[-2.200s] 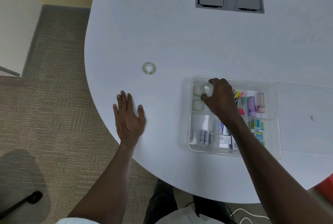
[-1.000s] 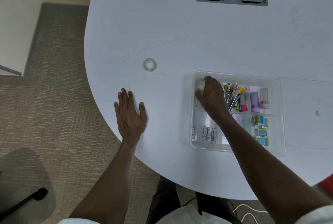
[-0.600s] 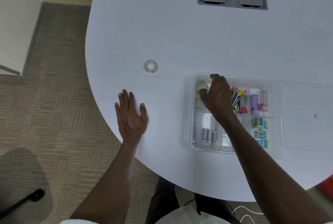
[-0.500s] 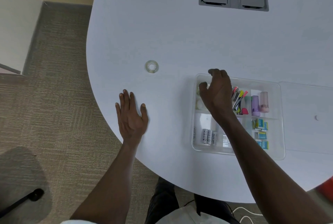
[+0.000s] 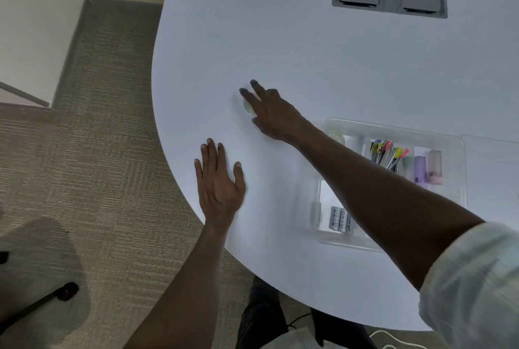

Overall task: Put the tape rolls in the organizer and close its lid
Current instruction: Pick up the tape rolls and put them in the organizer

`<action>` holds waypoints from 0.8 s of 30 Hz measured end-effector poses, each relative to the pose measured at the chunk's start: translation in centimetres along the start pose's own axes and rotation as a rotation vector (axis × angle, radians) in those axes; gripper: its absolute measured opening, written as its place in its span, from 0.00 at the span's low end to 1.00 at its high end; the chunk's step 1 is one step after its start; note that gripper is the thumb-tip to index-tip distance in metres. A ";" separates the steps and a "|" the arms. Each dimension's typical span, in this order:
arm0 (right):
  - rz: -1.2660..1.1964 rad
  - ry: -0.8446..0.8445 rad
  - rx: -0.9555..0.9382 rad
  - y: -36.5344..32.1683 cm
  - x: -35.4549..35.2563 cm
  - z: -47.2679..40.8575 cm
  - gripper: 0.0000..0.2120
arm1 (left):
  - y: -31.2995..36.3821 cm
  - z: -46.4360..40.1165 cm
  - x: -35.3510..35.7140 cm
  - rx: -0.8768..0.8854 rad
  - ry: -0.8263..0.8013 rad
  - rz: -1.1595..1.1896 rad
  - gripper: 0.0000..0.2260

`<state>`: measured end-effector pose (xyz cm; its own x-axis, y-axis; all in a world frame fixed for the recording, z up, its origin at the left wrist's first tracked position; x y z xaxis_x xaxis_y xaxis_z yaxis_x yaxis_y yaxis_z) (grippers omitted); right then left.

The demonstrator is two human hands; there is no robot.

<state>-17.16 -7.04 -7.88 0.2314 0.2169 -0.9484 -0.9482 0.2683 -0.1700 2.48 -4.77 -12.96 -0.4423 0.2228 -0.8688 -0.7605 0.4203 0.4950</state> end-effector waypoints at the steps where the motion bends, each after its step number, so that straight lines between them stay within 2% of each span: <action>1: 0.032 -0.024 -0.016 -0.1 0.4 -0.2 0.31 | 0.2 0.0 0.1 0.007 0.000 0.003 0.27; 3: 0.074 -0.032 -0.004 -0.3 0.9 -0.2 0.26 | 0.4 0.0 0.3 0.013 -0.001 0.007 0.27; 8: 0.092 0.106 0.068 -1.1 0.3 0.5 0.16 | 0.1 -0.1 0.4 0.012 0.013 0.014 0.27; 11: 0.033 0.174 0.062 -0.9 -1.3 1.8 0.18 | 0.1 -0.1 0.5 0.020 0.022 0.015 0.27; 15: -0.286 0.340 0.207 0.9 -4.6 4.5 0.20 | 0.0 -0.1 0.6 0.023 0.026 0.006 0.27; 18: -0.374 0.420 0.292 3.0 -6.4 7.9 0.25 | -0.1 -0.1 0.6 0.023 0.019 0.009 0.27; 21: -0.377 0.428 0.397 6.2 -7.0 11.9 0.25 | -0.1 -0.1 0.6 0.016 0.007 0.009 0.27; 24: -0.306 0.330 0.505 9.1 -6.2 15.3 0.25 | 0.1 -0.1 0.6 0.015 -0.011 0.003 0.27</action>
<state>-23.87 8.46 0.51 0.3188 -0.2152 -0.9231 -0.6140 0.6950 -0.3740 2.15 -4.68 -13.41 -0.4396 0.2338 -0.8672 -0.7516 0.4328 0.4977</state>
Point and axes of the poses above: each hand's wrist, its own z-axis away from the middle knuckle, its own x-axis out of the palm, y = z × x, the point moved 7 cm from there along -z, towards the middle knuckle, and after that the axes turned 4 degrees about z, right-handed, at the moved point
